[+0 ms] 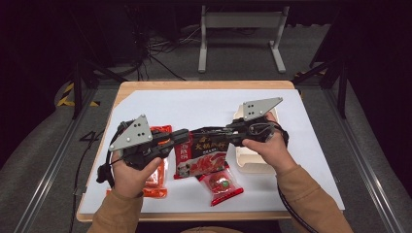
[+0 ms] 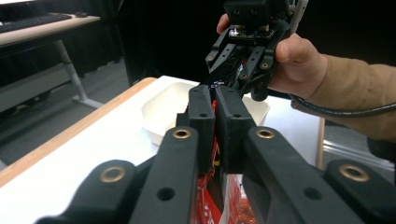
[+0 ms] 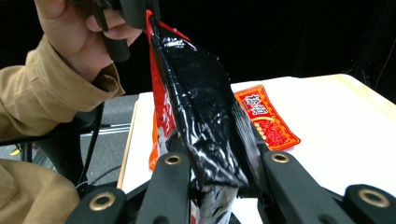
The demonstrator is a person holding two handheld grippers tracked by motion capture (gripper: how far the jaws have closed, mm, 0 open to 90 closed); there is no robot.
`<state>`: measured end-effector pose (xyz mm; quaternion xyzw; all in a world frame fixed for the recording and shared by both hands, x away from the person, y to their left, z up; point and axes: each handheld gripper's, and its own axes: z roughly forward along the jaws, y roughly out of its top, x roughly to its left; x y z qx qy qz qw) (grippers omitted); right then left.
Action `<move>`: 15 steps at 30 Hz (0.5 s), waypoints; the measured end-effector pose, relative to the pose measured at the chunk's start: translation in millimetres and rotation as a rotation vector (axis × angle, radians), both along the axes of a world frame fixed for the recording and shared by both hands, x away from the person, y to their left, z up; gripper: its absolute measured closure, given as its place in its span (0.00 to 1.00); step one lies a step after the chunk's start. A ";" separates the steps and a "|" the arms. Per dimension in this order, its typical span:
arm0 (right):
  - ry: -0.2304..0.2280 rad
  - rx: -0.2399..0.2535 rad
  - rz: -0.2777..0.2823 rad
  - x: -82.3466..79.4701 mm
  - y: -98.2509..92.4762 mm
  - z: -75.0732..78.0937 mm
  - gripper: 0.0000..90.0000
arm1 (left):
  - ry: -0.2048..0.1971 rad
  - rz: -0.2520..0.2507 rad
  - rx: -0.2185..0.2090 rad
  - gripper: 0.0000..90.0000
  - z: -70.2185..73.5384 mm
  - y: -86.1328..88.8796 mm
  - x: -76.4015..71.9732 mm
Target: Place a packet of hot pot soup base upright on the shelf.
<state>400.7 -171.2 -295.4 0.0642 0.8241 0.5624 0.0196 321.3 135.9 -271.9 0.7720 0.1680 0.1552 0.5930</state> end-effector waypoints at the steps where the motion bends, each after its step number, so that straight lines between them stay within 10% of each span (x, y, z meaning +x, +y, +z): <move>1: -0.003 0.001 -0.002 -0.3 -0.5 1.4 0.87 | 0.001 0.003 -0.008 0.91 0.2 1.1 0.0; 15: -0.044 -0.010 -0.097 2.7 -14.8 32.3 0.88 | 0.002 0.068 -0.046 0.54 2.9 17.2 3.5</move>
